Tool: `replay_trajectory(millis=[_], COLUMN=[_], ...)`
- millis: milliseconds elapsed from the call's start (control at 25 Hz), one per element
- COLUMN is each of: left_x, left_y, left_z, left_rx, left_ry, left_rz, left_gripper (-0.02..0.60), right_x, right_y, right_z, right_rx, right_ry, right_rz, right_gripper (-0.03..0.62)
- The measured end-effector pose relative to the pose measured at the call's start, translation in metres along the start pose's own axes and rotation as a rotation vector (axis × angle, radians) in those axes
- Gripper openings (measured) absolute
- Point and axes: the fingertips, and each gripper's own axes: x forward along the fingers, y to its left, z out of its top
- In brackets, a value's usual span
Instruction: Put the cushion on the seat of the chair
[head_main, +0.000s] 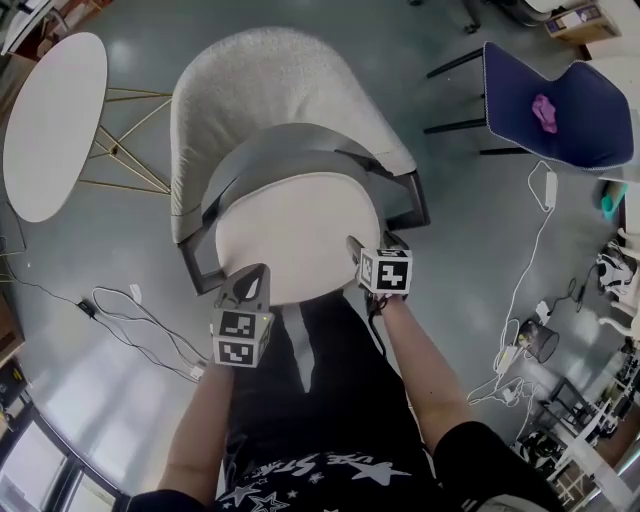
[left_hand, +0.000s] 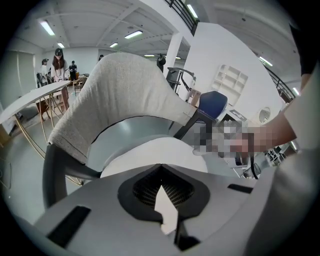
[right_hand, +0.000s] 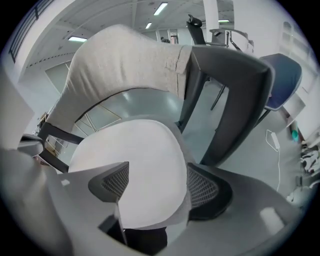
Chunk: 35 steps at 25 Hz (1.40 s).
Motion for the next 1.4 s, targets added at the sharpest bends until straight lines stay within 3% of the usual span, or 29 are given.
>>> replay_trajectory(millis=[120, 240, 320, 840, 1080, 1400], left_x=[-0.016, -0.037, -0.051, -0.152, -0.168, -0.207], left_y=[-0.004, -0.011, -0.009, 0.046, 0.034, 0.024], left_z=[0.010, 0.012, 0.012, 0.020, 0.042, 0.050], left_rx=[-0.011, 0.033, 0.051, -0.013, 0.042, 0.014], left_ry=[-0.047, -0.074, -0.086, -0.179, -0.220, -0.305], left_rz=[-0.035, -0.074, -0.088, -0.110, -0.145, -0.066], left_gripper=[0.008, 0.009, 0.008, 0.008, 0.009, 0.008], right_x=[-0.023, -0.056, -0.075, -0.181, -0.224, -0.257], right_y=[0.013, 0.035, 0.056, 0.195, 0.212, 0.217], right_z=[0.011, 0.020, 0.026, 0.036, 0.037, 0.043], right_rx=[0.023, 0.031, 0.028, 0.031, 0.015, -0.025], right_ry=[-0.057, -0.125, -0.160, -0.363, -0.458, -0.533], right_rz=[-0.021, -0.029, -0.009, 0.159, 0.177, 0.249], right_gripper=[0.301, 0.206, 0.188, 0.010, 0.003, 0.003])
